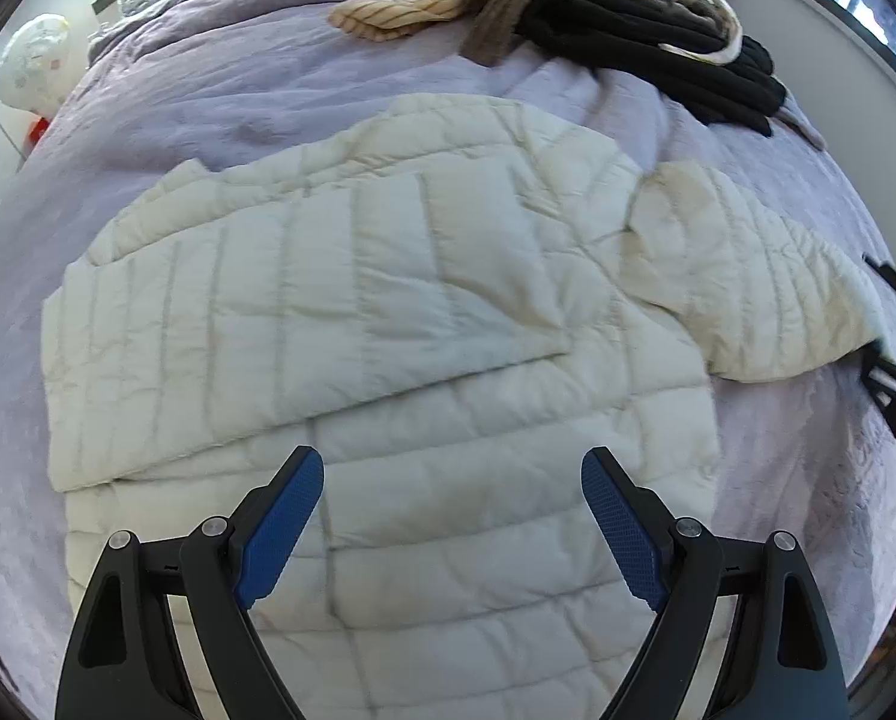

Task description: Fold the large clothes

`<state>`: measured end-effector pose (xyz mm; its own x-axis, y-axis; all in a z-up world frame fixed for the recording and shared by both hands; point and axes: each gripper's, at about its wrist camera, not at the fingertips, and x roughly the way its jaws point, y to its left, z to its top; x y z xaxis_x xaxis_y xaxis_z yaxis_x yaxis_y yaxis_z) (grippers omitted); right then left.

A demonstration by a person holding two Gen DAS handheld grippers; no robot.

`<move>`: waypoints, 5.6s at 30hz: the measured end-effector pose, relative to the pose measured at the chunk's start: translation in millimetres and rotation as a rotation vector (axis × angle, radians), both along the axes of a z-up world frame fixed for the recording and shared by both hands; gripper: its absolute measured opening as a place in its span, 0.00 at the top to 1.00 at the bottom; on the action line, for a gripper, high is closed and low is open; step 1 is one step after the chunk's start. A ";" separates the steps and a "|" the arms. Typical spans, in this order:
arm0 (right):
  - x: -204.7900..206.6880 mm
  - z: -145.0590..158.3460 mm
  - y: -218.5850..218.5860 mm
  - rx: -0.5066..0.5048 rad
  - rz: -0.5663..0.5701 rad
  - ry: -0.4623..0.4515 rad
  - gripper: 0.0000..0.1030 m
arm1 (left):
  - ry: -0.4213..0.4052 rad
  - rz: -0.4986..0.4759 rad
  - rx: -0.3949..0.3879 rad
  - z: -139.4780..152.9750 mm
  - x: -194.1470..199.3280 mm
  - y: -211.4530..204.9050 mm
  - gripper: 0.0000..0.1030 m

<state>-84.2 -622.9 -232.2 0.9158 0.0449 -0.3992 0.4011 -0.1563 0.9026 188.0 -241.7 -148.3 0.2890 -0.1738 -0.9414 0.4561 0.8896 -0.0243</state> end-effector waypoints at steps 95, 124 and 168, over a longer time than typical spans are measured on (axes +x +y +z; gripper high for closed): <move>194.7 64.3 320.7 -0.547 1.005 0.287 0.26 | 0.324 0.322 -0.675 -43.3 148.6 228.0 0.14; 129.8 -9.0 216.7 -0.217 0.602 0.262 0.95 | 0.199 0.226 -0.424 -52.7 107.2 209.3 0.94; 209.4 4.9 151.4 -0.490 0.731 0.324 0.92 | 0.047 0.186 -0.130 -54.9 121.2 173.7 0.94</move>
<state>125.1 -471.5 -227.2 0.5674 0.3247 -0.7567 0.4931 0.6020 0.6280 309.2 -68.0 -203.2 0.2838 -0.2428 -0.9276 0.2806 0.9461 -0.1618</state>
